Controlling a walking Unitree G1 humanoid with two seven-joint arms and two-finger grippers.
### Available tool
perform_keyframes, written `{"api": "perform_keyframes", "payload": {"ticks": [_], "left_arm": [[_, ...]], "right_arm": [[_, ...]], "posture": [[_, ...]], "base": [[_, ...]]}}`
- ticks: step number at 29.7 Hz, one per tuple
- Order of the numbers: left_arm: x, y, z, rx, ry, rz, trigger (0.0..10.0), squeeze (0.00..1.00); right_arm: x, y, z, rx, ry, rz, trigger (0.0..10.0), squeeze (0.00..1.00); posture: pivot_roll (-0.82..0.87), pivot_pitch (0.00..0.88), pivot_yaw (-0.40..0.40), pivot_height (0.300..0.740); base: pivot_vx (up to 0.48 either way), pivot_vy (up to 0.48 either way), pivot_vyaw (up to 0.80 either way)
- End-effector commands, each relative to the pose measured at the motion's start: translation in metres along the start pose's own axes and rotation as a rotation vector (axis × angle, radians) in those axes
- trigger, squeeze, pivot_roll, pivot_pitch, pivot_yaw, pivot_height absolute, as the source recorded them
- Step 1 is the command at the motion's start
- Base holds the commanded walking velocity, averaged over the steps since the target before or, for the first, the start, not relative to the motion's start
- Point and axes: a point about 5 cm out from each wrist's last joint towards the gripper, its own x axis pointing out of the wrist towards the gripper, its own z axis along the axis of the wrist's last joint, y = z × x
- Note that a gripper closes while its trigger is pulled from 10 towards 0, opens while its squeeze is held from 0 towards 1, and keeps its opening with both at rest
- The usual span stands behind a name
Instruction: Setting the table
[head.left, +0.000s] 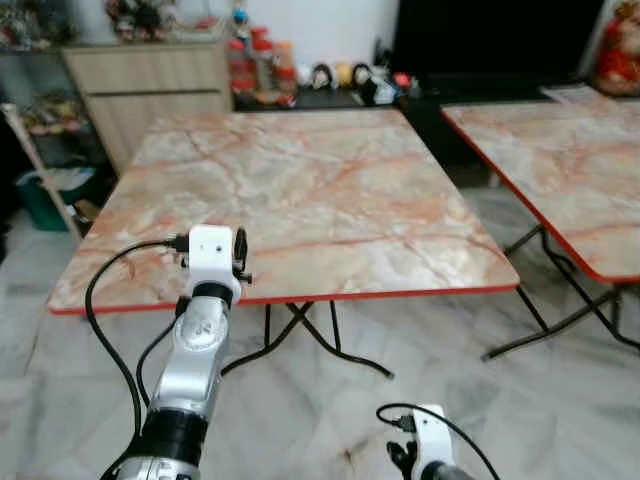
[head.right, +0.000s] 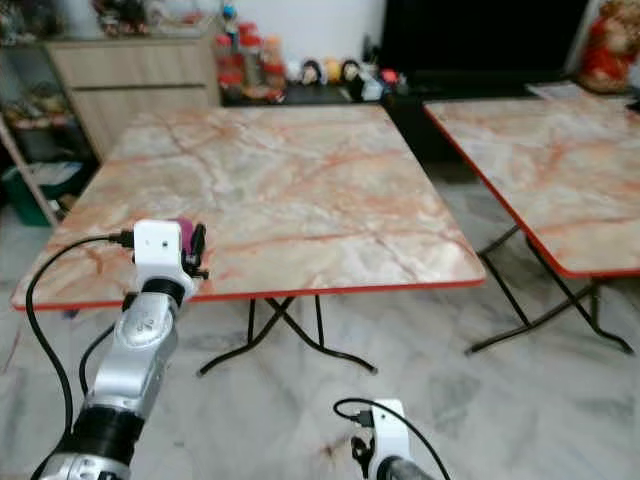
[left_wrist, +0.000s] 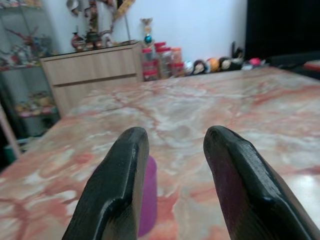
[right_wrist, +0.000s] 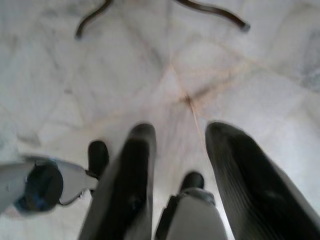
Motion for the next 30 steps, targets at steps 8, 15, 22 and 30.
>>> {"api": "perform_keyframes", "payload": {"ticks": [8,15,22,30], "left_arm": [[0.007,0.014,0.008,0.004,-0.031,0.051,10.0,0.00],[0.008,0.024,0.009,0.016,-0.036,0.074,10.0,0.00],[0.009,0.029,0.007,0.023,-0.032,0.086,10.0,0.00],[0.007,0.044,0.026,0.066,-0.076,0.088,10.0,0.00]], "right_arm": [[-0.001,-0.007,0.002,-0.012,-0.006,-0.019,10.0,0.00],[-0.002,-0.010,0.000,-0.004,0.000,-0.026,10.0,0.00],[-0.003,-0.009,-0.002,-0.001,0.006,-0.026,10.0,0.00],[-0.002,-0.007,-0.003,0.000,0.005,-0.022,10.0,0.00]], "posture": [[0.06,0.000,-0.021,0.740],[0.06,0.000,-0.021,0.740],[0.06,0.000,-0.019,0.740],[0.06,0.000,-0.014,0.740]], "base": [[0.480,0.000,0.00],[0.480,0.000,0.00],[0.480,0.000,0.00],[0.039,0.000,0.00]]}}
